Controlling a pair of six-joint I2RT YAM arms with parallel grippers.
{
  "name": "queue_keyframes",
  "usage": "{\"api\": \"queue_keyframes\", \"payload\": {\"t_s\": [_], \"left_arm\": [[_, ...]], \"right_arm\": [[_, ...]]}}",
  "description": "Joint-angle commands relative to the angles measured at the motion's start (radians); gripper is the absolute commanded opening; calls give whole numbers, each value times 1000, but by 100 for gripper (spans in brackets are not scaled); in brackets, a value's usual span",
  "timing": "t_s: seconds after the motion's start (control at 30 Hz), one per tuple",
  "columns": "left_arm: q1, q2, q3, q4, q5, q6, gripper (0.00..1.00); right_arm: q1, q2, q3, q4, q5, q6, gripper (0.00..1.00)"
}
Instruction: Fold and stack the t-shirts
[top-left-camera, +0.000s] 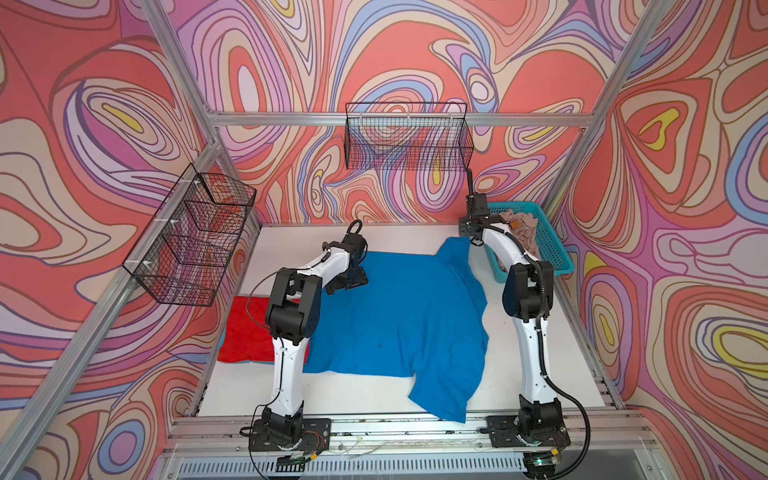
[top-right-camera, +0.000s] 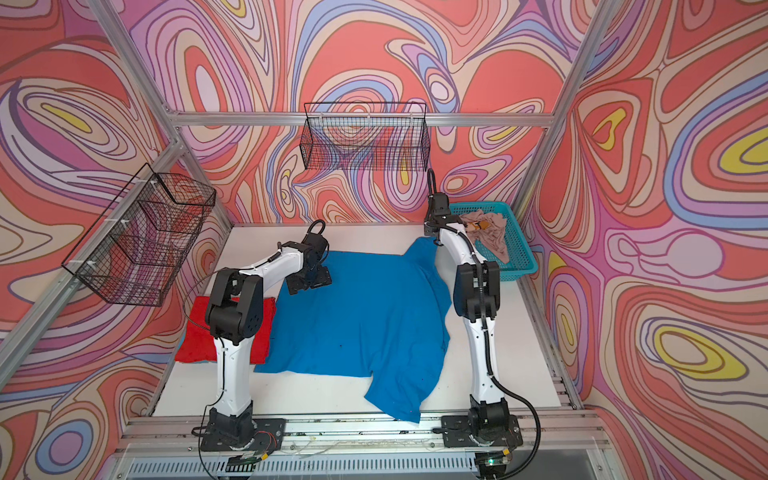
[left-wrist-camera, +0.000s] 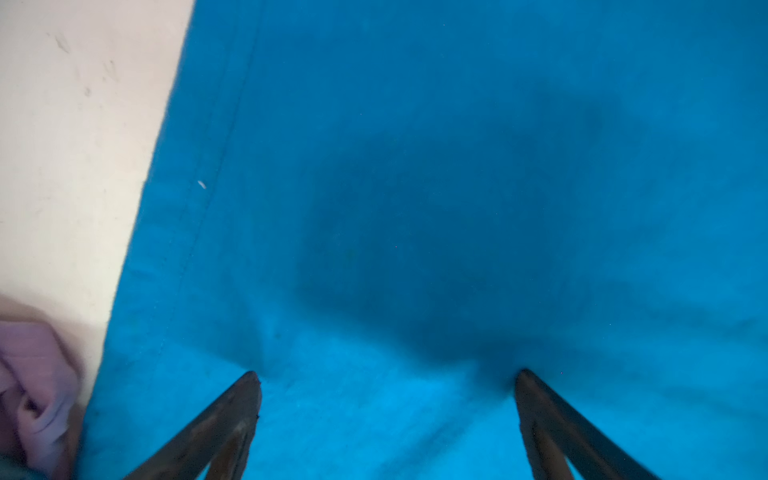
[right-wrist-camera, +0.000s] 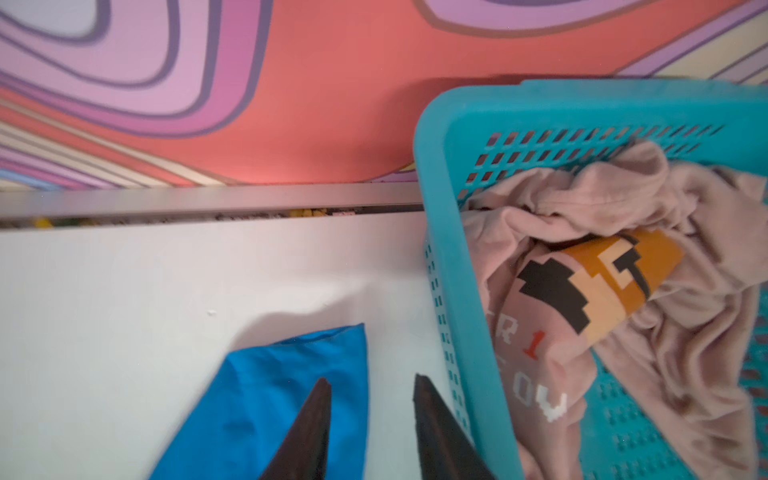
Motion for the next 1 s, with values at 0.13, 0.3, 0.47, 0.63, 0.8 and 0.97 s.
{"api": "queue_keyframes", "payload": {"t_s": [0.13,0.3,0.47,0.63,0.8,0.97], "left_arm": [[17,27,-33,-55,-57,-19,97],[16,27,-34,-51,-45,-24,97],[17,30,-25,-50,-32,-26,97],[17,27,-20,-52,-34,-23,97],[23,29,-15,-57,-42,-19,97],[46,31,-2,-67,-51,-7,97]], "right_arm": [[42,-176,-49,-4,-71,97,56],[153,-389,-399,55,-115,250,57],[205,-595,-820,147,-110,446,55],[204,-775,-1046,154,-40,504,53],[111,-819,-1179,185,-184,524,51],[47,-801,-1236,242,-309,523,50]]}}
